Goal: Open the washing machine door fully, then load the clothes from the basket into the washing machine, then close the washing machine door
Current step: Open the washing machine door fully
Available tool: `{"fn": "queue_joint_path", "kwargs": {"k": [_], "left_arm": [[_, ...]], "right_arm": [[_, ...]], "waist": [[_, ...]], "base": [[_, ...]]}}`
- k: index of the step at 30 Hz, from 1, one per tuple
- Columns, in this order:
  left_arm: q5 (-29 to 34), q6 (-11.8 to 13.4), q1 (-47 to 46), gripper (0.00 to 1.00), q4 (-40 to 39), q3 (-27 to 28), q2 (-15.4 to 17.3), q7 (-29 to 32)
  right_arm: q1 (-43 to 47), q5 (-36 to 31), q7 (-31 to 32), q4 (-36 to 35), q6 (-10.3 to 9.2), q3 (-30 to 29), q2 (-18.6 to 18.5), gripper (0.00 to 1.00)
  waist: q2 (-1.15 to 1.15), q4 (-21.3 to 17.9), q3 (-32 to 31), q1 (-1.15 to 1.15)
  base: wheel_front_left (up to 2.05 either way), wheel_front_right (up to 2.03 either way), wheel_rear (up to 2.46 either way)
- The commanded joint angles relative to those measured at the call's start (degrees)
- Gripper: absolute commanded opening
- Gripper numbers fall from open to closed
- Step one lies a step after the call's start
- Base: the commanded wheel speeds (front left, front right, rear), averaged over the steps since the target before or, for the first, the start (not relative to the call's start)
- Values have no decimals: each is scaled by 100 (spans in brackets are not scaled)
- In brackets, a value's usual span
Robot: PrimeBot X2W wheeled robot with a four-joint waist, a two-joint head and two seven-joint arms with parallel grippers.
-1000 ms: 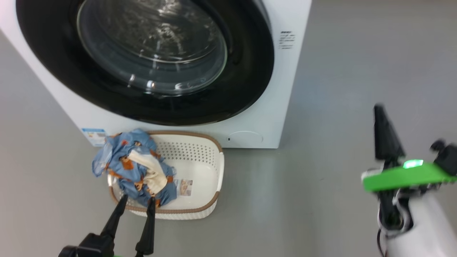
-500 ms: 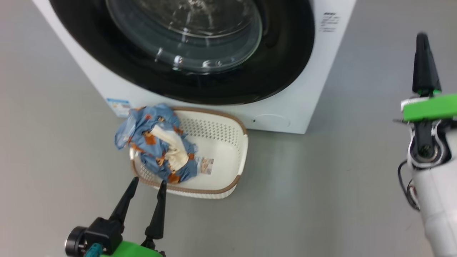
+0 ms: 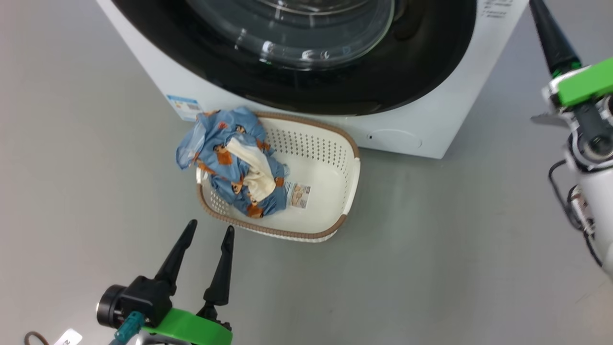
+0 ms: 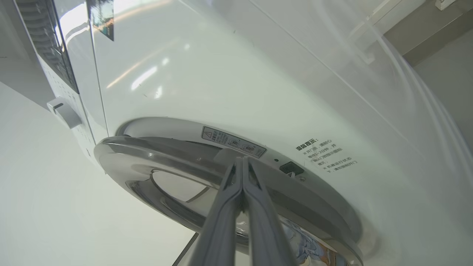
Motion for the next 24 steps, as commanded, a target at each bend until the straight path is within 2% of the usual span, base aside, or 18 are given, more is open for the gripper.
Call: {"fn": "queue_joint_path", "kwargs": {"k": [1, 11, 24], "left_arm": [[-54, 30, -178, 100, -153, 146, 89, -54], [-135, 55, -399, 100, -199, 4, 89, -54], [-320, 133, -616, 100, -278, -204, 88, -54]], "right_arm": [[-156, 174, 171, -101, -5, 74, -58, 0], [-729, 922, 1302, 223, -5, 6, -275, 0], [-1424, 936, 2102, 685, -5, 151, -258, 0]], "waist": [[0, 97, 138, 0], [0, 269, 496, 0], [0, 435, 856, 0]], "base": [[0, 0, 0], [0, 0, 0], [0, 0, 0]]}}
